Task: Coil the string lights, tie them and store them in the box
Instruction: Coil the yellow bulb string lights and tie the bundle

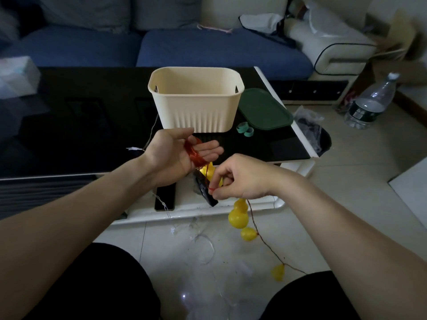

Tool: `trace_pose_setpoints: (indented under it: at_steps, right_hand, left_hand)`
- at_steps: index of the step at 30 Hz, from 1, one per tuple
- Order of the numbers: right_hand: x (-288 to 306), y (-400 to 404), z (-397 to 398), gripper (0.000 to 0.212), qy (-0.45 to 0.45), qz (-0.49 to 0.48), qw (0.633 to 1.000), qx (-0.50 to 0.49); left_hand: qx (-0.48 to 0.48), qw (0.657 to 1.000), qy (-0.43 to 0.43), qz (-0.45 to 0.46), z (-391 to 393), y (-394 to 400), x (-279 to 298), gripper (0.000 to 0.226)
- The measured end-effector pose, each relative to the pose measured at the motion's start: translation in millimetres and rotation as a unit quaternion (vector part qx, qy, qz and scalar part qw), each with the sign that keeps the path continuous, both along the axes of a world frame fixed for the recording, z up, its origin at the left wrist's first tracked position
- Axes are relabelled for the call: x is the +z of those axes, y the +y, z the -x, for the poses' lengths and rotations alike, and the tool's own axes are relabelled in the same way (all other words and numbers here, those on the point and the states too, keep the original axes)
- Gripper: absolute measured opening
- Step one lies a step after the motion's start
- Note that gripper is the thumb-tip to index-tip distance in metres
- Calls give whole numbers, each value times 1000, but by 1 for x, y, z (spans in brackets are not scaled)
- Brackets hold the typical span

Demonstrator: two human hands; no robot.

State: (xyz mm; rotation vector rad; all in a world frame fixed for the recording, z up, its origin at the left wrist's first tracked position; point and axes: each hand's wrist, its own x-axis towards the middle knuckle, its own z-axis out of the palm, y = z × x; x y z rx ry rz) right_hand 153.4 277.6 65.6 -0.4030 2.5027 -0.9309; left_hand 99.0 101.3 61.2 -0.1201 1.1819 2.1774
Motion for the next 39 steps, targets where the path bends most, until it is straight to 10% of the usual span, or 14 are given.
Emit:
trace_pose_setpoints:
  at_steps: [13, 18, 30, 39]
  right_hand:
    - [-5, 13, 10, 16, 137, 156, 972, -112]
    - [-7, 25, 15, 31, 54, 167, 979, -102]
    - [-26, 35, 15, 27, -68, 20, 996, -47]
    - [-36, 33, 16, 24, -132, 124, 974, -138]
  left_hand:
    - [-273, 931, 130, 203, -16, 16, -10, 42]
    - [-320, 892, 171, 269, -15, 13, -7, 46]
    - [-195, 945, 117, 237, -6, 2, -13, 39]
    - [-58, 976, 106, 184, -2, 3, -8, 38]
